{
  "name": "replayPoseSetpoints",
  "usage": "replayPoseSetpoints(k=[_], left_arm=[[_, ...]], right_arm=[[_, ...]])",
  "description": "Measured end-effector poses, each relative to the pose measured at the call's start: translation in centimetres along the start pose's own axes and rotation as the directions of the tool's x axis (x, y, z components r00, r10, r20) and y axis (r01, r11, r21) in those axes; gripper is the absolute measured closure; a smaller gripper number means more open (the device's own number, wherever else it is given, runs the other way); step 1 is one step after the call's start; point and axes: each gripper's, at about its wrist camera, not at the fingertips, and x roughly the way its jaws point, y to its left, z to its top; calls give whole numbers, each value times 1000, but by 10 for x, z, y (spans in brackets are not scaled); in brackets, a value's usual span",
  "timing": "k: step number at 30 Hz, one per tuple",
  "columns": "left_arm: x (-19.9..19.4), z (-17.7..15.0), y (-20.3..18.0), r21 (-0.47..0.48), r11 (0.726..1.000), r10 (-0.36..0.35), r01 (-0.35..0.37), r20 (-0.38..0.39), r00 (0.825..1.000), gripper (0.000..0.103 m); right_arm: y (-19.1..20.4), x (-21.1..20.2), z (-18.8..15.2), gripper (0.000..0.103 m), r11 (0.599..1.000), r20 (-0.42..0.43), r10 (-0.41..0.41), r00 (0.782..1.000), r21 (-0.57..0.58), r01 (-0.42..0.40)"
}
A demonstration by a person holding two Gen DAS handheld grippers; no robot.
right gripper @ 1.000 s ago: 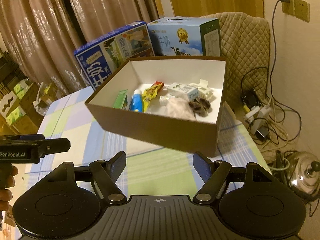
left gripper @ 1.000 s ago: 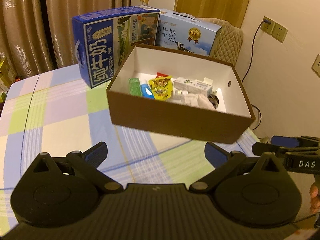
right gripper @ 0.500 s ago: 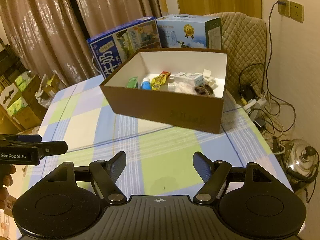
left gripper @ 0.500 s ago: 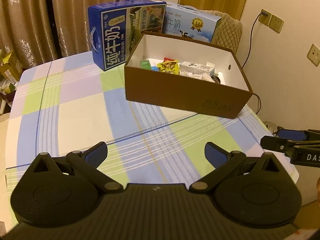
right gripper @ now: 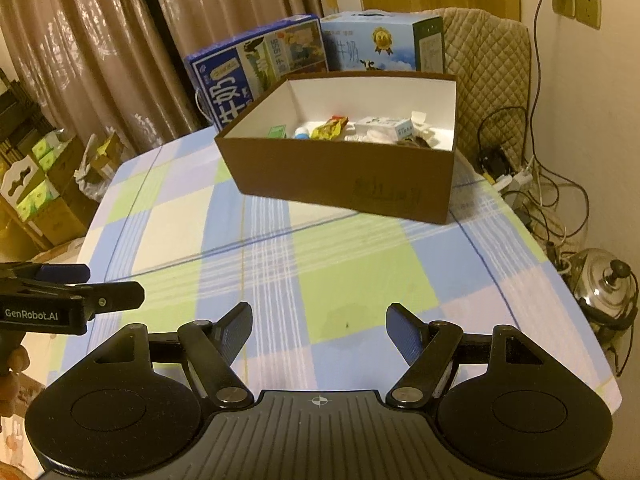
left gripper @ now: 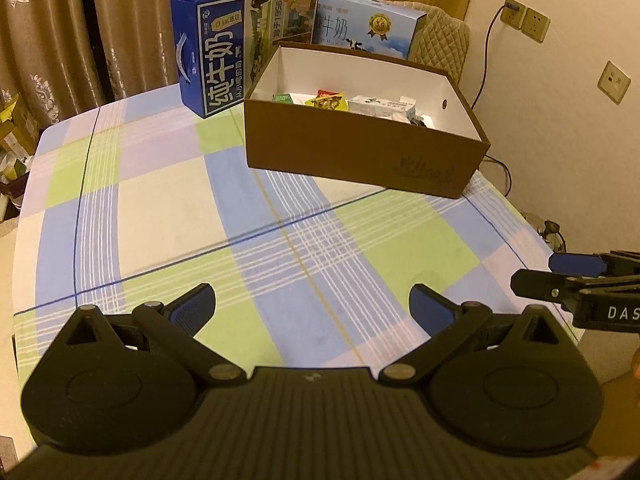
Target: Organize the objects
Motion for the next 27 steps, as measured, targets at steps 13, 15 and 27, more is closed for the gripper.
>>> replayPoseSetpoints(k=[13,15,27], left_arm=[[-6,-13,-8,22,1000,-17,18,-15,1000,1],[-6,-14,-9,22,1000,-17,17,-17,1000,1],[-6,-13,-12,30,999,-14,15,-13,1000,1]], right_arm=[[6,-11,-12,32,1000,7,-3,1000,12,3],[5,-12,-13,32,1000,7,-4,1000,13,4],[5,-13,-15,32,1000,6,-4,1000,13,4]])
